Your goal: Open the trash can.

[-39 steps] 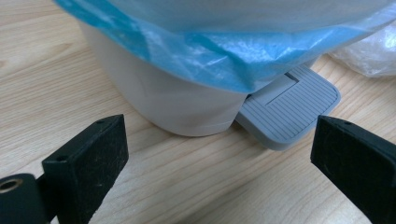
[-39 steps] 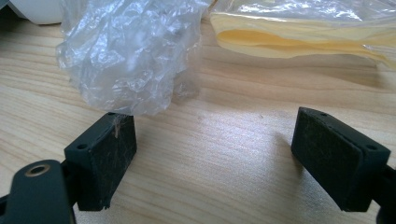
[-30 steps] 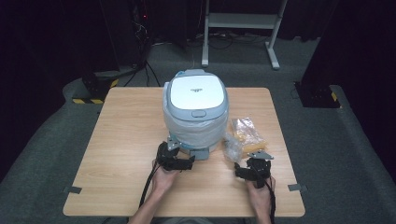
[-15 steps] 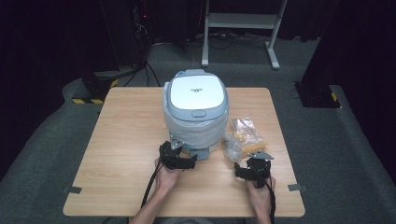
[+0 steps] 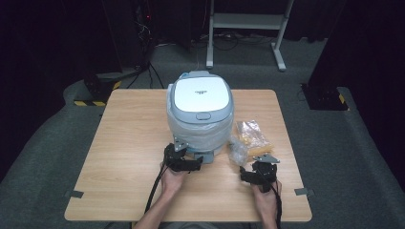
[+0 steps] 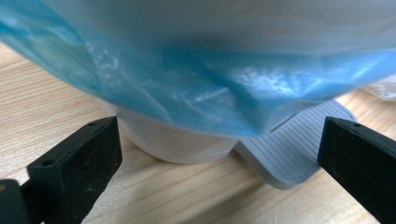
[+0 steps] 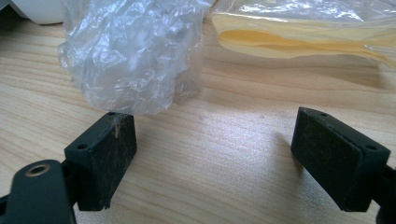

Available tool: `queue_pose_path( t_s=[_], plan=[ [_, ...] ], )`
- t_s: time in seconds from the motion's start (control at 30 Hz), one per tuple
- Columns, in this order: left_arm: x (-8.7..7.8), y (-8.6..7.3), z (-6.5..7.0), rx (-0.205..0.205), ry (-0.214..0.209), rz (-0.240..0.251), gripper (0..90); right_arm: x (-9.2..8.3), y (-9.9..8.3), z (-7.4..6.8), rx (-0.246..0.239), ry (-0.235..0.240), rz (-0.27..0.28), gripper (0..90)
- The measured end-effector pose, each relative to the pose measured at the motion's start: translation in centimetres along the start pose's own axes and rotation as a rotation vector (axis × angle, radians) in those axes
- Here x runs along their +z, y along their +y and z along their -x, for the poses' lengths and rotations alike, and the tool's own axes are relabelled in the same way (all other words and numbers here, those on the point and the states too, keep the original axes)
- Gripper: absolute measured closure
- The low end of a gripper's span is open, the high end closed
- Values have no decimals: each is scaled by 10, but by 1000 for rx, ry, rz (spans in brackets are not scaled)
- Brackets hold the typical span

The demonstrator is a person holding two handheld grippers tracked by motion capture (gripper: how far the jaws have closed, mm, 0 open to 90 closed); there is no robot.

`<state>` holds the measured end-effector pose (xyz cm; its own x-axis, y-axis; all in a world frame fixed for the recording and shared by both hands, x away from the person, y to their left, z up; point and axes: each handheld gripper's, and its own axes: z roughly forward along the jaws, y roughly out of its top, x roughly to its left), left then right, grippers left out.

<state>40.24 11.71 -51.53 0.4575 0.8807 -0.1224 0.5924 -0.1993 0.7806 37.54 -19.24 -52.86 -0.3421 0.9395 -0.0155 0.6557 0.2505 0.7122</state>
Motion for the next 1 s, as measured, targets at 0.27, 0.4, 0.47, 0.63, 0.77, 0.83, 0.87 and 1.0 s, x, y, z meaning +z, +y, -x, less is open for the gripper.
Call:
queue_pose_path(
  t_s=[0.27,0.4,0.47,0.63,0.77,0.83,0.87,1.0],
  plan=[
    [4,0,1,22,29,-2,0,0,0,0,-2,0,0,141],
    [3,0,6,79,64,6,2,0,0,0,-4,1,-1,141],
    [3,1,7,99,74,8,2,0,0,0,-4,2,0,141],
    [4,0,5,99,66,5,3,0,0,0,-5,2,0,141],
    [5,-1,3,77,50,-2,3,0,0,0,-5,2,0,141],
    [6,-1,2,73,45,-4,2,0,0,0,-5,3,0,141],
    [6,-1,2,72,43,-5,2,0,0,0,-5,3,-1,141],
    [7,-2,0,68,36,-3,3,0,0,0,-9,4,0,141]
  ],
)
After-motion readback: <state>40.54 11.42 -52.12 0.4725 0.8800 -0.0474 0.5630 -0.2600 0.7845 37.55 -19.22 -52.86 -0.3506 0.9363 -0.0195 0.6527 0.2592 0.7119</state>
